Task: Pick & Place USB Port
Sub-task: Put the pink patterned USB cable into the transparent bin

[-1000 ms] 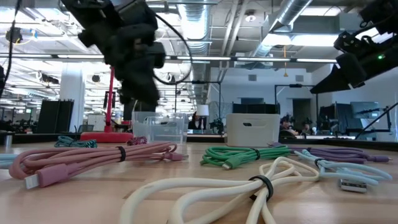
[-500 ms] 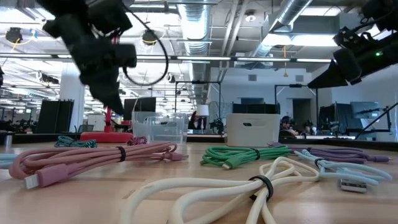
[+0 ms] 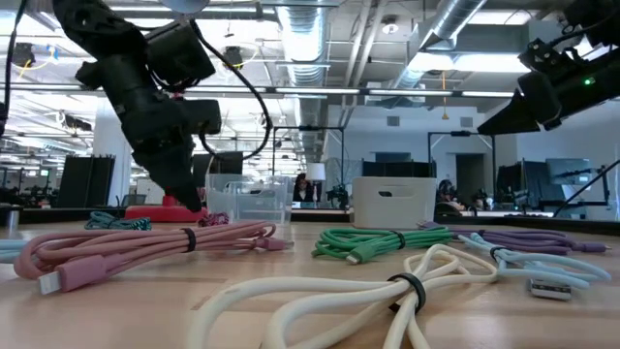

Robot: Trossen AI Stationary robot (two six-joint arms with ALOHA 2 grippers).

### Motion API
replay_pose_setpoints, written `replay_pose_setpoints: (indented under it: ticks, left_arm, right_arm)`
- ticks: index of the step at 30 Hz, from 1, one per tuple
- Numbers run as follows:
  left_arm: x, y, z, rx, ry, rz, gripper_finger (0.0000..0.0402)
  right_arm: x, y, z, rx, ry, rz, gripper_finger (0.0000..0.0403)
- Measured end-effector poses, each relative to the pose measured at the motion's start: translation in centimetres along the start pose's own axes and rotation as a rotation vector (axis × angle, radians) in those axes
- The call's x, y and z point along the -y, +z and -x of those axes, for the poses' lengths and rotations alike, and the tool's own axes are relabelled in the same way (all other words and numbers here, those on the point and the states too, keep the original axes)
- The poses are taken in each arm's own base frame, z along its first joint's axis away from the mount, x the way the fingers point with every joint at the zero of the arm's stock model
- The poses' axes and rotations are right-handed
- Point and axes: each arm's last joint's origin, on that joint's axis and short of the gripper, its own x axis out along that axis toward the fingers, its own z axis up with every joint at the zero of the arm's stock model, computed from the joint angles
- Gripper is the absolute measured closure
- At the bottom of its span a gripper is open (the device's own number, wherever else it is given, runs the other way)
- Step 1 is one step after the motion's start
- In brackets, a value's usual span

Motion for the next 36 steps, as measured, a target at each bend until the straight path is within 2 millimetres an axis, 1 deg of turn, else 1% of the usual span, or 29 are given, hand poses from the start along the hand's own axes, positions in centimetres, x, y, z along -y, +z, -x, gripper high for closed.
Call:
replay_pose_setpoints:
  ticks: [3,7,11,14,17,21,26,32,36]
  left_arm:
    - [0.0,0.0,-0.8,0.002,0.001,0.0,0.0277]
    - [0.0,0.2,-1.6,0.031,0.024,0.001,0.0228]
    - [0.0,0.4,-1.8,0.047,0.025,0.006,0.0183]
    - [0.1,0.6,-1.8,0.071,0.017,0.017,0.0163]
    - [0.2,1.0,-1.7,0.11,0.004,0.06,0.0154]
    - [0.3,1.5,-1.7,0.16,-0.017,0.13,0.0151]
    - [0.3,1.5,-1.7,0.157,-0.019,0.195,0.0155]
    - [0.2,1.5,-1.7,0.173,0.032,0.202,0.015]
    - [0.1,1.1,-1.7,0.138,0.043,0.235,0.0145]
  right_arm:
    - [0.0,0.0,0.0,0.0,0.0,0.0,0.0262]
    - [0.0,0.0,0.0,0.0,0.0,0.0,0.0264]
    - [0.0,0.0,0.0,-0.001,0.0,0.001,0.0268]
    - [0.0,0.0,0.0,-0.001,0.0,0.001,0.0269]
    - [0.0,0.0,0.0,-0.001,0.0,0.0,0.0269]
    - [0.0,0.0,0.0,-0.001,0.0,0.0,0.0269]
    - [0.0,0.0,0.0,-0.001,0.0,0.0,0.0269]
    - [0.0,0.0,0.0,-0.001,0.0,0.0,0.0269]
    - [0.0,0.0,0.0,-0.001,0.0,0.0,0.0269]
